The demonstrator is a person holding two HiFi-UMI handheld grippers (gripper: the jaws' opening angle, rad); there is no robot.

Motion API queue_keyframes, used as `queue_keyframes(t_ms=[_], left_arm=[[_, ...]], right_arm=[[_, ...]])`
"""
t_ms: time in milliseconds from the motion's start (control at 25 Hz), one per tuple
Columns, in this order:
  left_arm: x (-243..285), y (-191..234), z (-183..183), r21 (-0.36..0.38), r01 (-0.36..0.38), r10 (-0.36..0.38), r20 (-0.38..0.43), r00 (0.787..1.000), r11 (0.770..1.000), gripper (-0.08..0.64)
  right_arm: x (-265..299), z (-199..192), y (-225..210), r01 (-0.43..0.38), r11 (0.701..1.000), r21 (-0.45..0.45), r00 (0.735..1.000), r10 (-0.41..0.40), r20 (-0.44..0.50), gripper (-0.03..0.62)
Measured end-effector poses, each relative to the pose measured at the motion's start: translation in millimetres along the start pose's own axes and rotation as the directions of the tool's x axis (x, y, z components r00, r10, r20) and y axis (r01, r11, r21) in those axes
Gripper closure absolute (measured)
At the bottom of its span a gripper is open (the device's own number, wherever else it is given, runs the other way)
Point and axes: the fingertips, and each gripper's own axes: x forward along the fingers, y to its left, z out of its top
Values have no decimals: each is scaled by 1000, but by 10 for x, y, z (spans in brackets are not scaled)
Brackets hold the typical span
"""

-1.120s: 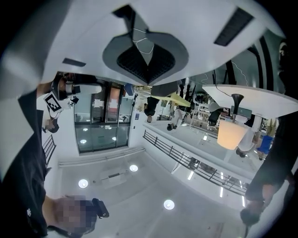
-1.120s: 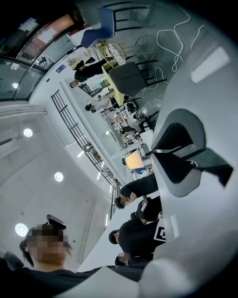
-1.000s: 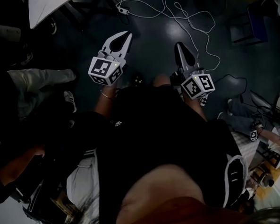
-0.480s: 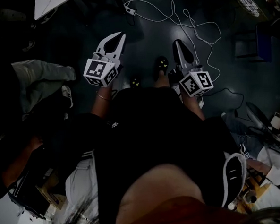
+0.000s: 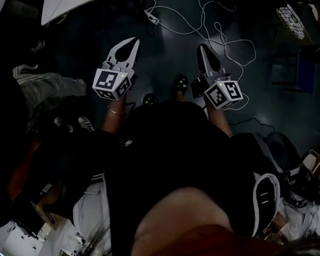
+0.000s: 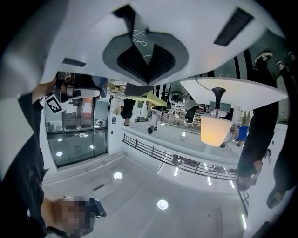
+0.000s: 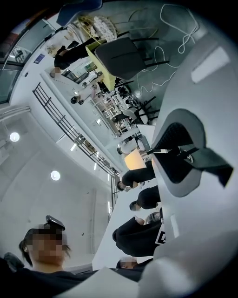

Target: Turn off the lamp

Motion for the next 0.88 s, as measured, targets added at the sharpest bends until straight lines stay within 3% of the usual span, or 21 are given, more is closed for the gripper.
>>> queue_keyframes(t_ms=[280,600,880], left_arm=[[618,-249,163,22,3,-3,17,1000,1000,554],[828,-228,96,25,-158,158,16,987,987,554],[503,-111,-21,-25,-284,284,-6,959,958,554]], right_arm=[[47,396,-533,-3,1000,2,1000,3,-12,592],[231,485,-1052,-92,996,22,992,93,-88,591],[521,385,-1049,-194,981,24,971,195,-142,591]])
